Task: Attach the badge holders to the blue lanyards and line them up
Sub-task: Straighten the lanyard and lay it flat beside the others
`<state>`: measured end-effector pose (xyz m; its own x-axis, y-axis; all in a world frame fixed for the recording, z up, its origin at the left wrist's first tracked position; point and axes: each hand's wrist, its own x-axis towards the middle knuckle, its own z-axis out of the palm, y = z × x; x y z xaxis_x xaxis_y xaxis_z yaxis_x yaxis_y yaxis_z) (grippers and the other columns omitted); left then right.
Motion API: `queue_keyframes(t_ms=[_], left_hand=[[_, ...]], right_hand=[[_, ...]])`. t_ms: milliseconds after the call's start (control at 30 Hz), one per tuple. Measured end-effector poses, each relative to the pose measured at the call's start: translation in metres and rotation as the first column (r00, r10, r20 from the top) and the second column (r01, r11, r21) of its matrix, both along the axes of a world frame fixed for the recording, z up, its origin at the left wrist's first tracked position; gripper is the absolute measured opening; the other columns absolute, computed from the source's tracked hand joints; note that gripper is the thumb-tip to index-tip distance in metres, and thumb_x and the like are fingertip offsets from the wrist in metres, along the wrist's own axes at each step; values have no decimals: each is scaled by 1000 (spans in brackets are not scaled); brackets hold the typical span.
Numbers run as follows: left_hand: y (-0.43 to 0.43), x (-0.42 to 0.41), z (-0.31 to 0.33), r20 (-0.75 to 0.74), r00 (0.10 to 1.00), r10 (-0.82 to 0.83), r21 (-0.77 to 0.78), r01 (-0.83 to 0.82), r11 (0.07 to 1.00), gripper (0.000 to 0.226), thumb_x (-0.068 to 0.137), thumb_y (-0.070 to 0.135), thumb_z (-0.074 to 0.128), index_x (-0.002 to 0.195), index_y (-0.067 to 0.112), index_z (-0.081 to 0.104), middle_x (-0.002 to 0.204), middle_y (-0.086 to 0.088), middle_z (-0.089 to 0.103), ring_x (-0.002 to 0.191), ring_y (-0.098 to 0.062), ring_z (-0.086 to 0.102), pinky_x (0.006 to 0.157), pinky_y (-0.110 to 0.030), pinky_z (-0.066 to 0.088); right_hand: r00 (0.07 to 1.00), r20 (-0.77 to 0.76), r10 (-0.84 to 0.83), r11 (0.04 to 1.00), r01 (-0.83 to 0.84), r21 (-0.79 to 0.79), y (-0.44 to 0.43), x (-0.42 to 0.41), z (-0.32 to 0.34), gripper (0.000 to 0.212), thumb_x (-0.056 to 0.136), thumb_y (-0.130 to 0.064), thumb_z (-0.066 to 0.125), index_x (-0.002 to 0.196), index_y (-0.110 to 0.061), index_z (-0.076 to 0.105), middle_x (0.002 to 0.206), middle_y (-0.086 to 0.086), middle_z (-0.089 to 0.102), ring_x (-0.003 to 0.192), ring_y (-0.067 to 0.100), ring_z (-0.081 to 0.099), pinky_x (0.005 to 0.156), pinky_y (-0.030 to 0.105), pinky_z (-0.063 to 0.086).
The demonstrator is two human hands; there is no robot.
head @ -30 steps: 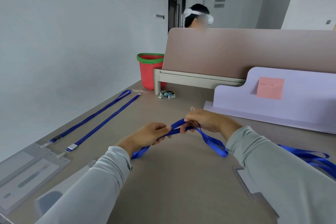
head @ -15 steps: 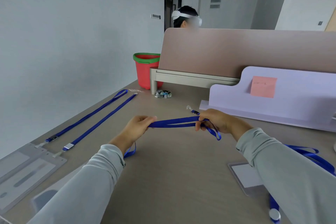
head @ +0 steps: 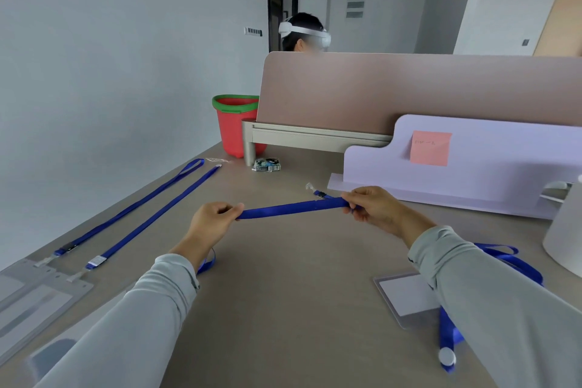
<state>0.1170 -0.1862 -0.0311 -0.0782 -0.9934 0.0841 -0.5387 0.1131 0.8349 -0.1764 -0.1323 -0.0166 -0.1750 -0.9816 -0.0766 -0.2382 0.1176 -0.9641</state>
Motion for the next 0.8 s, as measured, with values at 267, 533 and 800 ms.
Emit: queue_keyframes(t_ms=[267,533,800], left_hand=[[-2,19,4,4,999,50,-14,-50,999,37,91,36,53,89,1,65,54,0,35,50,-13,31,50,-24,27],[-1,29,6,-1,999,48,20,-48,999,31,92,35,52,82,8,63,57,-2,34,51,-14,29,50,-23,26],[0,22,4,-35,999,18,29,-17,999,33,91,34,54,88,5,67,55,-1,32,50,-14,27,48,-24,25]], right_hand=[[980,185,-68,998,69,4,-12,9,-3,31,92,-29,55,66,-13,50,72,10,59,56,16,51,61,27,49],[874,486,-14,997,52,-64,-18,14,-5,25,92,-19,54,68,-12,52,68,6,56,53,12,57,49,21,48],[674,734,90,991,10,-131,-14,14,5,37,90,-19,47,54,-14,49,55,1,49,44,12,49,45,20,44]])
